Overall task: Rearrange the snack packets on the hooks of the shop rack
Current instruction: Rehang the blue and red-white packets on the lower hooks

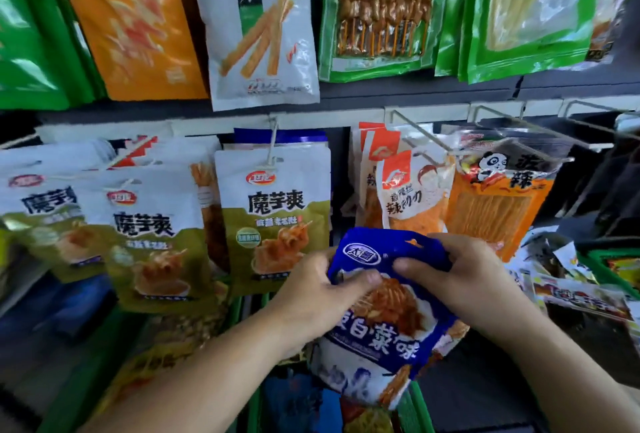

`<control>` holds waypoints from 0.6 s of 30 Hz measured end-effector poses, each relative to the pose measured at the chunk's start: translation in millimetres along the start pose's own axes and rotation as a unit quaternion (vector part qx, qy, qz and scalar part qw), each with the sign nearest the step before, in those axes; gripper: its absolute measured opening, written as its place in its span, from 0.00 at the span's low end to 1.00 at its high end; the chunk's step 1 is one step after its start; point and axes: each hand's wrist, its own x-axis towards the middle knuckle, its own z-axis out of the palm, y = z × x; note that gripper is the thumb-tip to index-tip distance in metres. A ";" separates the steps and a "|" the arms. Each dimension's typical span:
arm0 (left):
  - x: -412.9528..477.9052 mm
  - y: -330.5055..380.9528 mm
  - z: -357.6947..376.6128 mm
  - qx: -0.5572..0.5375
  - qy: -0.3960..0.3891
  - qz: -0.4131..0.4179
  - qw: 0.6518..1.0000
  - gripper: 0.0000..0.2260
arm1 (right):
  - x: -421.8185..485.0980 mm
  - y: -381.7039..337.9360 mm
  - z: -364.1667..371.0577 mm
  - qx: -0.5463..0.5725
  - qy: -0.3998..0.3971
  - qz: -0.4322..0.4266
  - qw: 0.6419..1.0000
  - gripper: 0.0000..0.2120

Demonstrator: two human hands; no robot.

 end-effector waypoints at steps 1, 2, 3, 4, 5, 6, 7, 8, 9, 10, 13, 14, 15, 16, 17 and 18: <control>-3.8 -1.9 -8.1 0.002 0.011 -0.006 1.000 0.05 | 0.2 -4.5 9.3 0.023 0.002 -0.002 1.000 0.05; -8.0 -3.9 -16.8 0.003 0.026 -0.006 1.000 0.05 | 0.9 -8.7 19.9 0.048 0.009 -0.005 0.999 0.06; -11.8 -6.2 -26.2 0.003 0.044 -0.005 0.999 0.05 | 2.0 -12.4 30.9 0.070 0.028 -0.009 0.997 0.07; -15.3 -8.8 -36.9 -0.001 0.065 -0.004 0.998 0.05 | 4.2 -15.3 41.8 0.081 0.056 -0.016 0.995 0.08; -18.4 -12.0 -49.2 -0.009 0.085 -0.008 0.996 0.04 | 7.6 -18.0 52.6 0.083 0.089 -0.024 0.992 0.09; -21.9 -14.4 -62.0 -0.022 0.106 -0.017 0.994 0.04 | 10.9 -20.4 62.7 0.084 0.116 -0.037 0.989 0.11; -25.4 -16.7 -75.3 -0.042 0.122 -0.028 0.991 0.05 | 14.0 -24.4 71.5 0.086 0.133 -0.051 0.986 0.12; -29.3 -18.4 -88.0 -0.059 0.138 -0.036 0.988 0.05 | 17.9 -28.0 79.8 0.083 0.142 -0.062 0.984 0.12; -33.2 -19.8 -99.7 -0.068 0.156 -0.040 0.985 0.05 | 22.4 -31.9 87.6 0.081 0.147 -0.069 0.983 0.12; -36.8 -21.5 -111.1 -0.070 0.176 -0.039 0.981 0.05 | 28.5 -35.6 95.1 0.081 0.146 -0.072 0.983 0.13; -45.1 -26.7 -138.2 -0.073 0.217 -0.040 0.973 0.06 | 60.3 -45.4 116.8 0.094 0.094 -0.061 0.989 0.27; -47.0 -29.4 -145.0 -0.076 0.224 -0.044 0.971 0.06 | 72.6 -50.6 122.1 0.103 0.076 -0.049 0.991 0.30; -48.5 -32.2 -151.0 -0.079 0.231 -0.047 0.969 0.07 | 83.3 -57.8 126.3 0.116 0.066 -0.041 0.990 0.31; -49.6 -34.9 -156.0 -0.079 0.242 -0.048 0.966 0.07 | 93.2 -63.5 129.1 0.124 0.063 -0.034 0.990 0.30; -50.2 -36.7 -159.7 -0.081 0.255 -0.048 0.962 0.07 | 98.4 -69.1 131.7 0.131 0.069 -0.032 0.989 0.27; -50.3 -38.2 -162.4 -0.087 0.264 -0.048 0.959 0.07 | 99.1 -73.2 134.2 0.129 0.090 -0.035 0.987 0.22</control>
